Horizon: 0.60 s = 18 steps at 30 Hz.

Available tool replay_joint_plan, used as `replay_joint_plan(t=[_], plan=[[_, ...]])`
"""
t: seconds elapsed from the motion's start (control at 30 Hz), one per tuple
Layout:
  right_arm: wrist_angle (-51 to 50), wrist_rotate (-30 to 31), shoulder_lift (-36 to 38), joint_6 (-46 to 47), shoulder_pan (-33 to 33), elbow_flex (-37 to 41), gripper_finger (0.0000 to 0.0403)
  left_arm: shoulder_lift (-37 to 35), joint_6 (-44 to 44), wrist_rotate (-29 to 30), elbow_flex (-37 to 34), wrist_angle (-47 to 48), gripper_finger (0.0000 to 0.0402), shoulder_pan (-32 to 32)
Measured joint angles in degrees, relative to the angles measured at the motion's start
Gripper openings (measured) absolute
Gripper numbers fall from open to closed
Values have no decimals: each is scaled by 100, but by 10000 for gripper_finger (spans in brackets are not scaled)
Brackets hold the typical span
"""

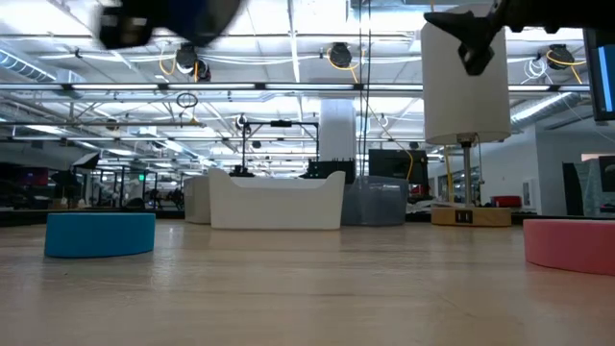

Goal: Pick and place Stapler, Stapler remover, tape
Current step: Put the dark blue tape into the black bin

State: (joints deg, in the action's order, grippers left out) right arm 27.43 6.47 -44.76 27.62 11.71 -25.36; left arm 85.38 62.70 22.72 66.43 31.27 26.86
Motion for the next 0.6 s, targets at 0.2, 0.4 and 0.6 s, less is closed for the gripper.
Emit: replay_joint_plan(t=[0.2,0.4,0.6], plan=[[984,-482,-912,406,3,0,238,-1,-1644,474,0,-1476,36,-981],[1849,-493,-1447,640,-209,2,238,50,-2150,230,4,-2615,36,-1693],[2684,-485,-1719,644,-606,-5,238,50,-1967,124,9,-2877,36,-1953]])
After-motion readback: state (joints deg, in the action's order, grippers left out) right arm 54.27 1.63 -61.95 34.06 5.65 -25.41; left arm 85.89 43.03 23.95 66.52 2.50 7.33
